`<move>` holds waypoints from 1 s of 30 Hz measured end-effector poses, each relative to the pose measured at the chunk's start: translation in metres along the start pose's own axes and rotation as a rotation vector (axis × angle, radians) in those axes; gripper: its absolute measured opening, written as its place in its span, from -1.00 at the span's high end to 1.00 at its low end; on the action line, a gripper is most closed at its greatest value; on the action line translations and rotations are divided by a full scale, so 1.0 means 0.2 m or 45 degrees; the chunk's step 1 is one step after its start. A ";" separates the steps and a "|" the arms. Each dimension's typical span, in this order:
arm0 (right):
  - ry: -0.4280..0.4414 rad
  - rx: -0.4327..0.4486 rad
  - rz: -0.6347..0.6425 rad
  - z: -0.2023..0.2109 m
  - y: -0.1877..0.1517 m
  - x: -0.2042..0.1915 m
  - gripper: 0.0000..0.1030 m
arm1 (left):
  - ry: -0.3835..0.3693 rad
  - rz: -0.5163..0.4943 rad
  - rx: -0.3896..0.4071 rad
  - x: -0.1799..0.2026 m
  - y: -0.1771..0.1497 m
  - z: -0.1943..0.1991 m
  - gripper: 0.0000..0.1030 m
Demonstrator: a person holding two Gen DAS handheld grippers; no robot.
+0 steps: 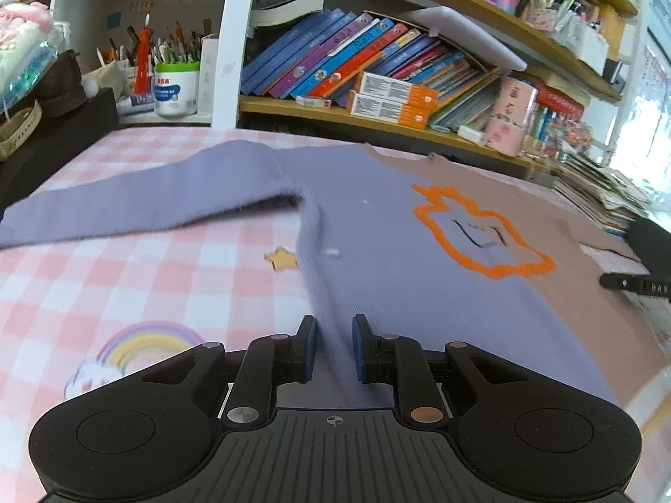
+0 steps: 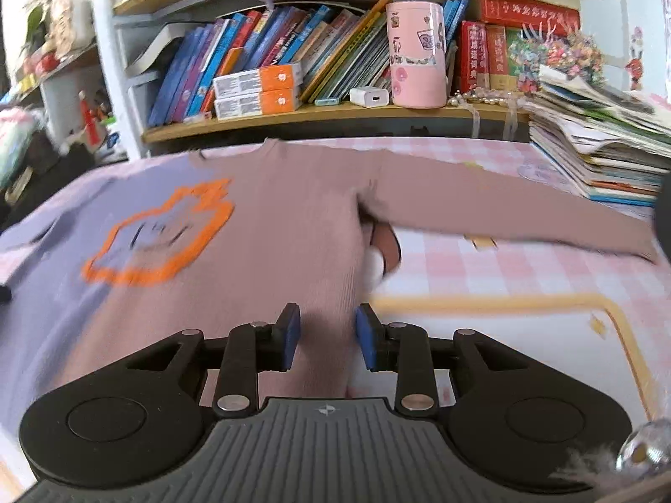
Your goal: Fold clothes
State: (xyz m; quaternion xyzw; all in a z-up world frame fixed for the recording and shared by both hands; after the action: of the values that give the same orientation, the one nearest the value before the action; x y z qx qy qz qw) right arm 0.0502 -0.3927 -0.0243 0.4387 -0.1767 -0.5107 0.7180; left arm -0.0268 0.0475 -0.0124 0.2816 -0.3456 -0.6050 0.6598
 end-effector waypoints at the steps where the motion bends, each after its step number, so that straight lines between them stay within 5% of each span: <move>1: -0.007 -0.003 0.006 0.04 -0.03 -0.02 0.44 | -0.008 0.001 0.000 0.00 -0.01 0.02 0.64; 9: -0.032 -0.013 0.011 0.20 -0.17 -0.14 0.48 | -0.070 0.004 0.008 0.04 -0.10 0.10 0.65; 14: -0.047 -0.013 0.040 0.22 -0.17 -0.19 0.71 | -0.060 0.076 0.031 0.03 -0.13 0.11 0.90; 18: -0.021 -0.013 0.051 0.22 -0.18 -0.22 0.71 | -0.063 0.172 0.032 -0.08 -0.10 0.11 0.90; 30: -0.047 -0.008 0.040 0.22 -0.19 -0.20 0.72 | -0.092 0.147 0.008 -0.05 -0.13 0.11 0.90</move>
State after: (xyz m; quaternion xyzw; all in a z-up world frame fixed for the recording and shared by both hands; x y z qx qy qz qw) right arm -0.0189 -0.3793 -0.0229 0.4240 -0.1951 -0.5079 0.7240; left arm -0.0604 0.0549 -0.0199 0.2413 -0.3868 -0.5745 0.6798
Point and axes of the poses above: each gripper's, at about its wrist camera, not at the fingertips, and z roughly against the way its jaws point, x to its right, y to its top, the point moved 1 cm from there along -z, roughly the way its jaws point, and after that the axes turned 7 degrees about y, right-handed, at the moved point
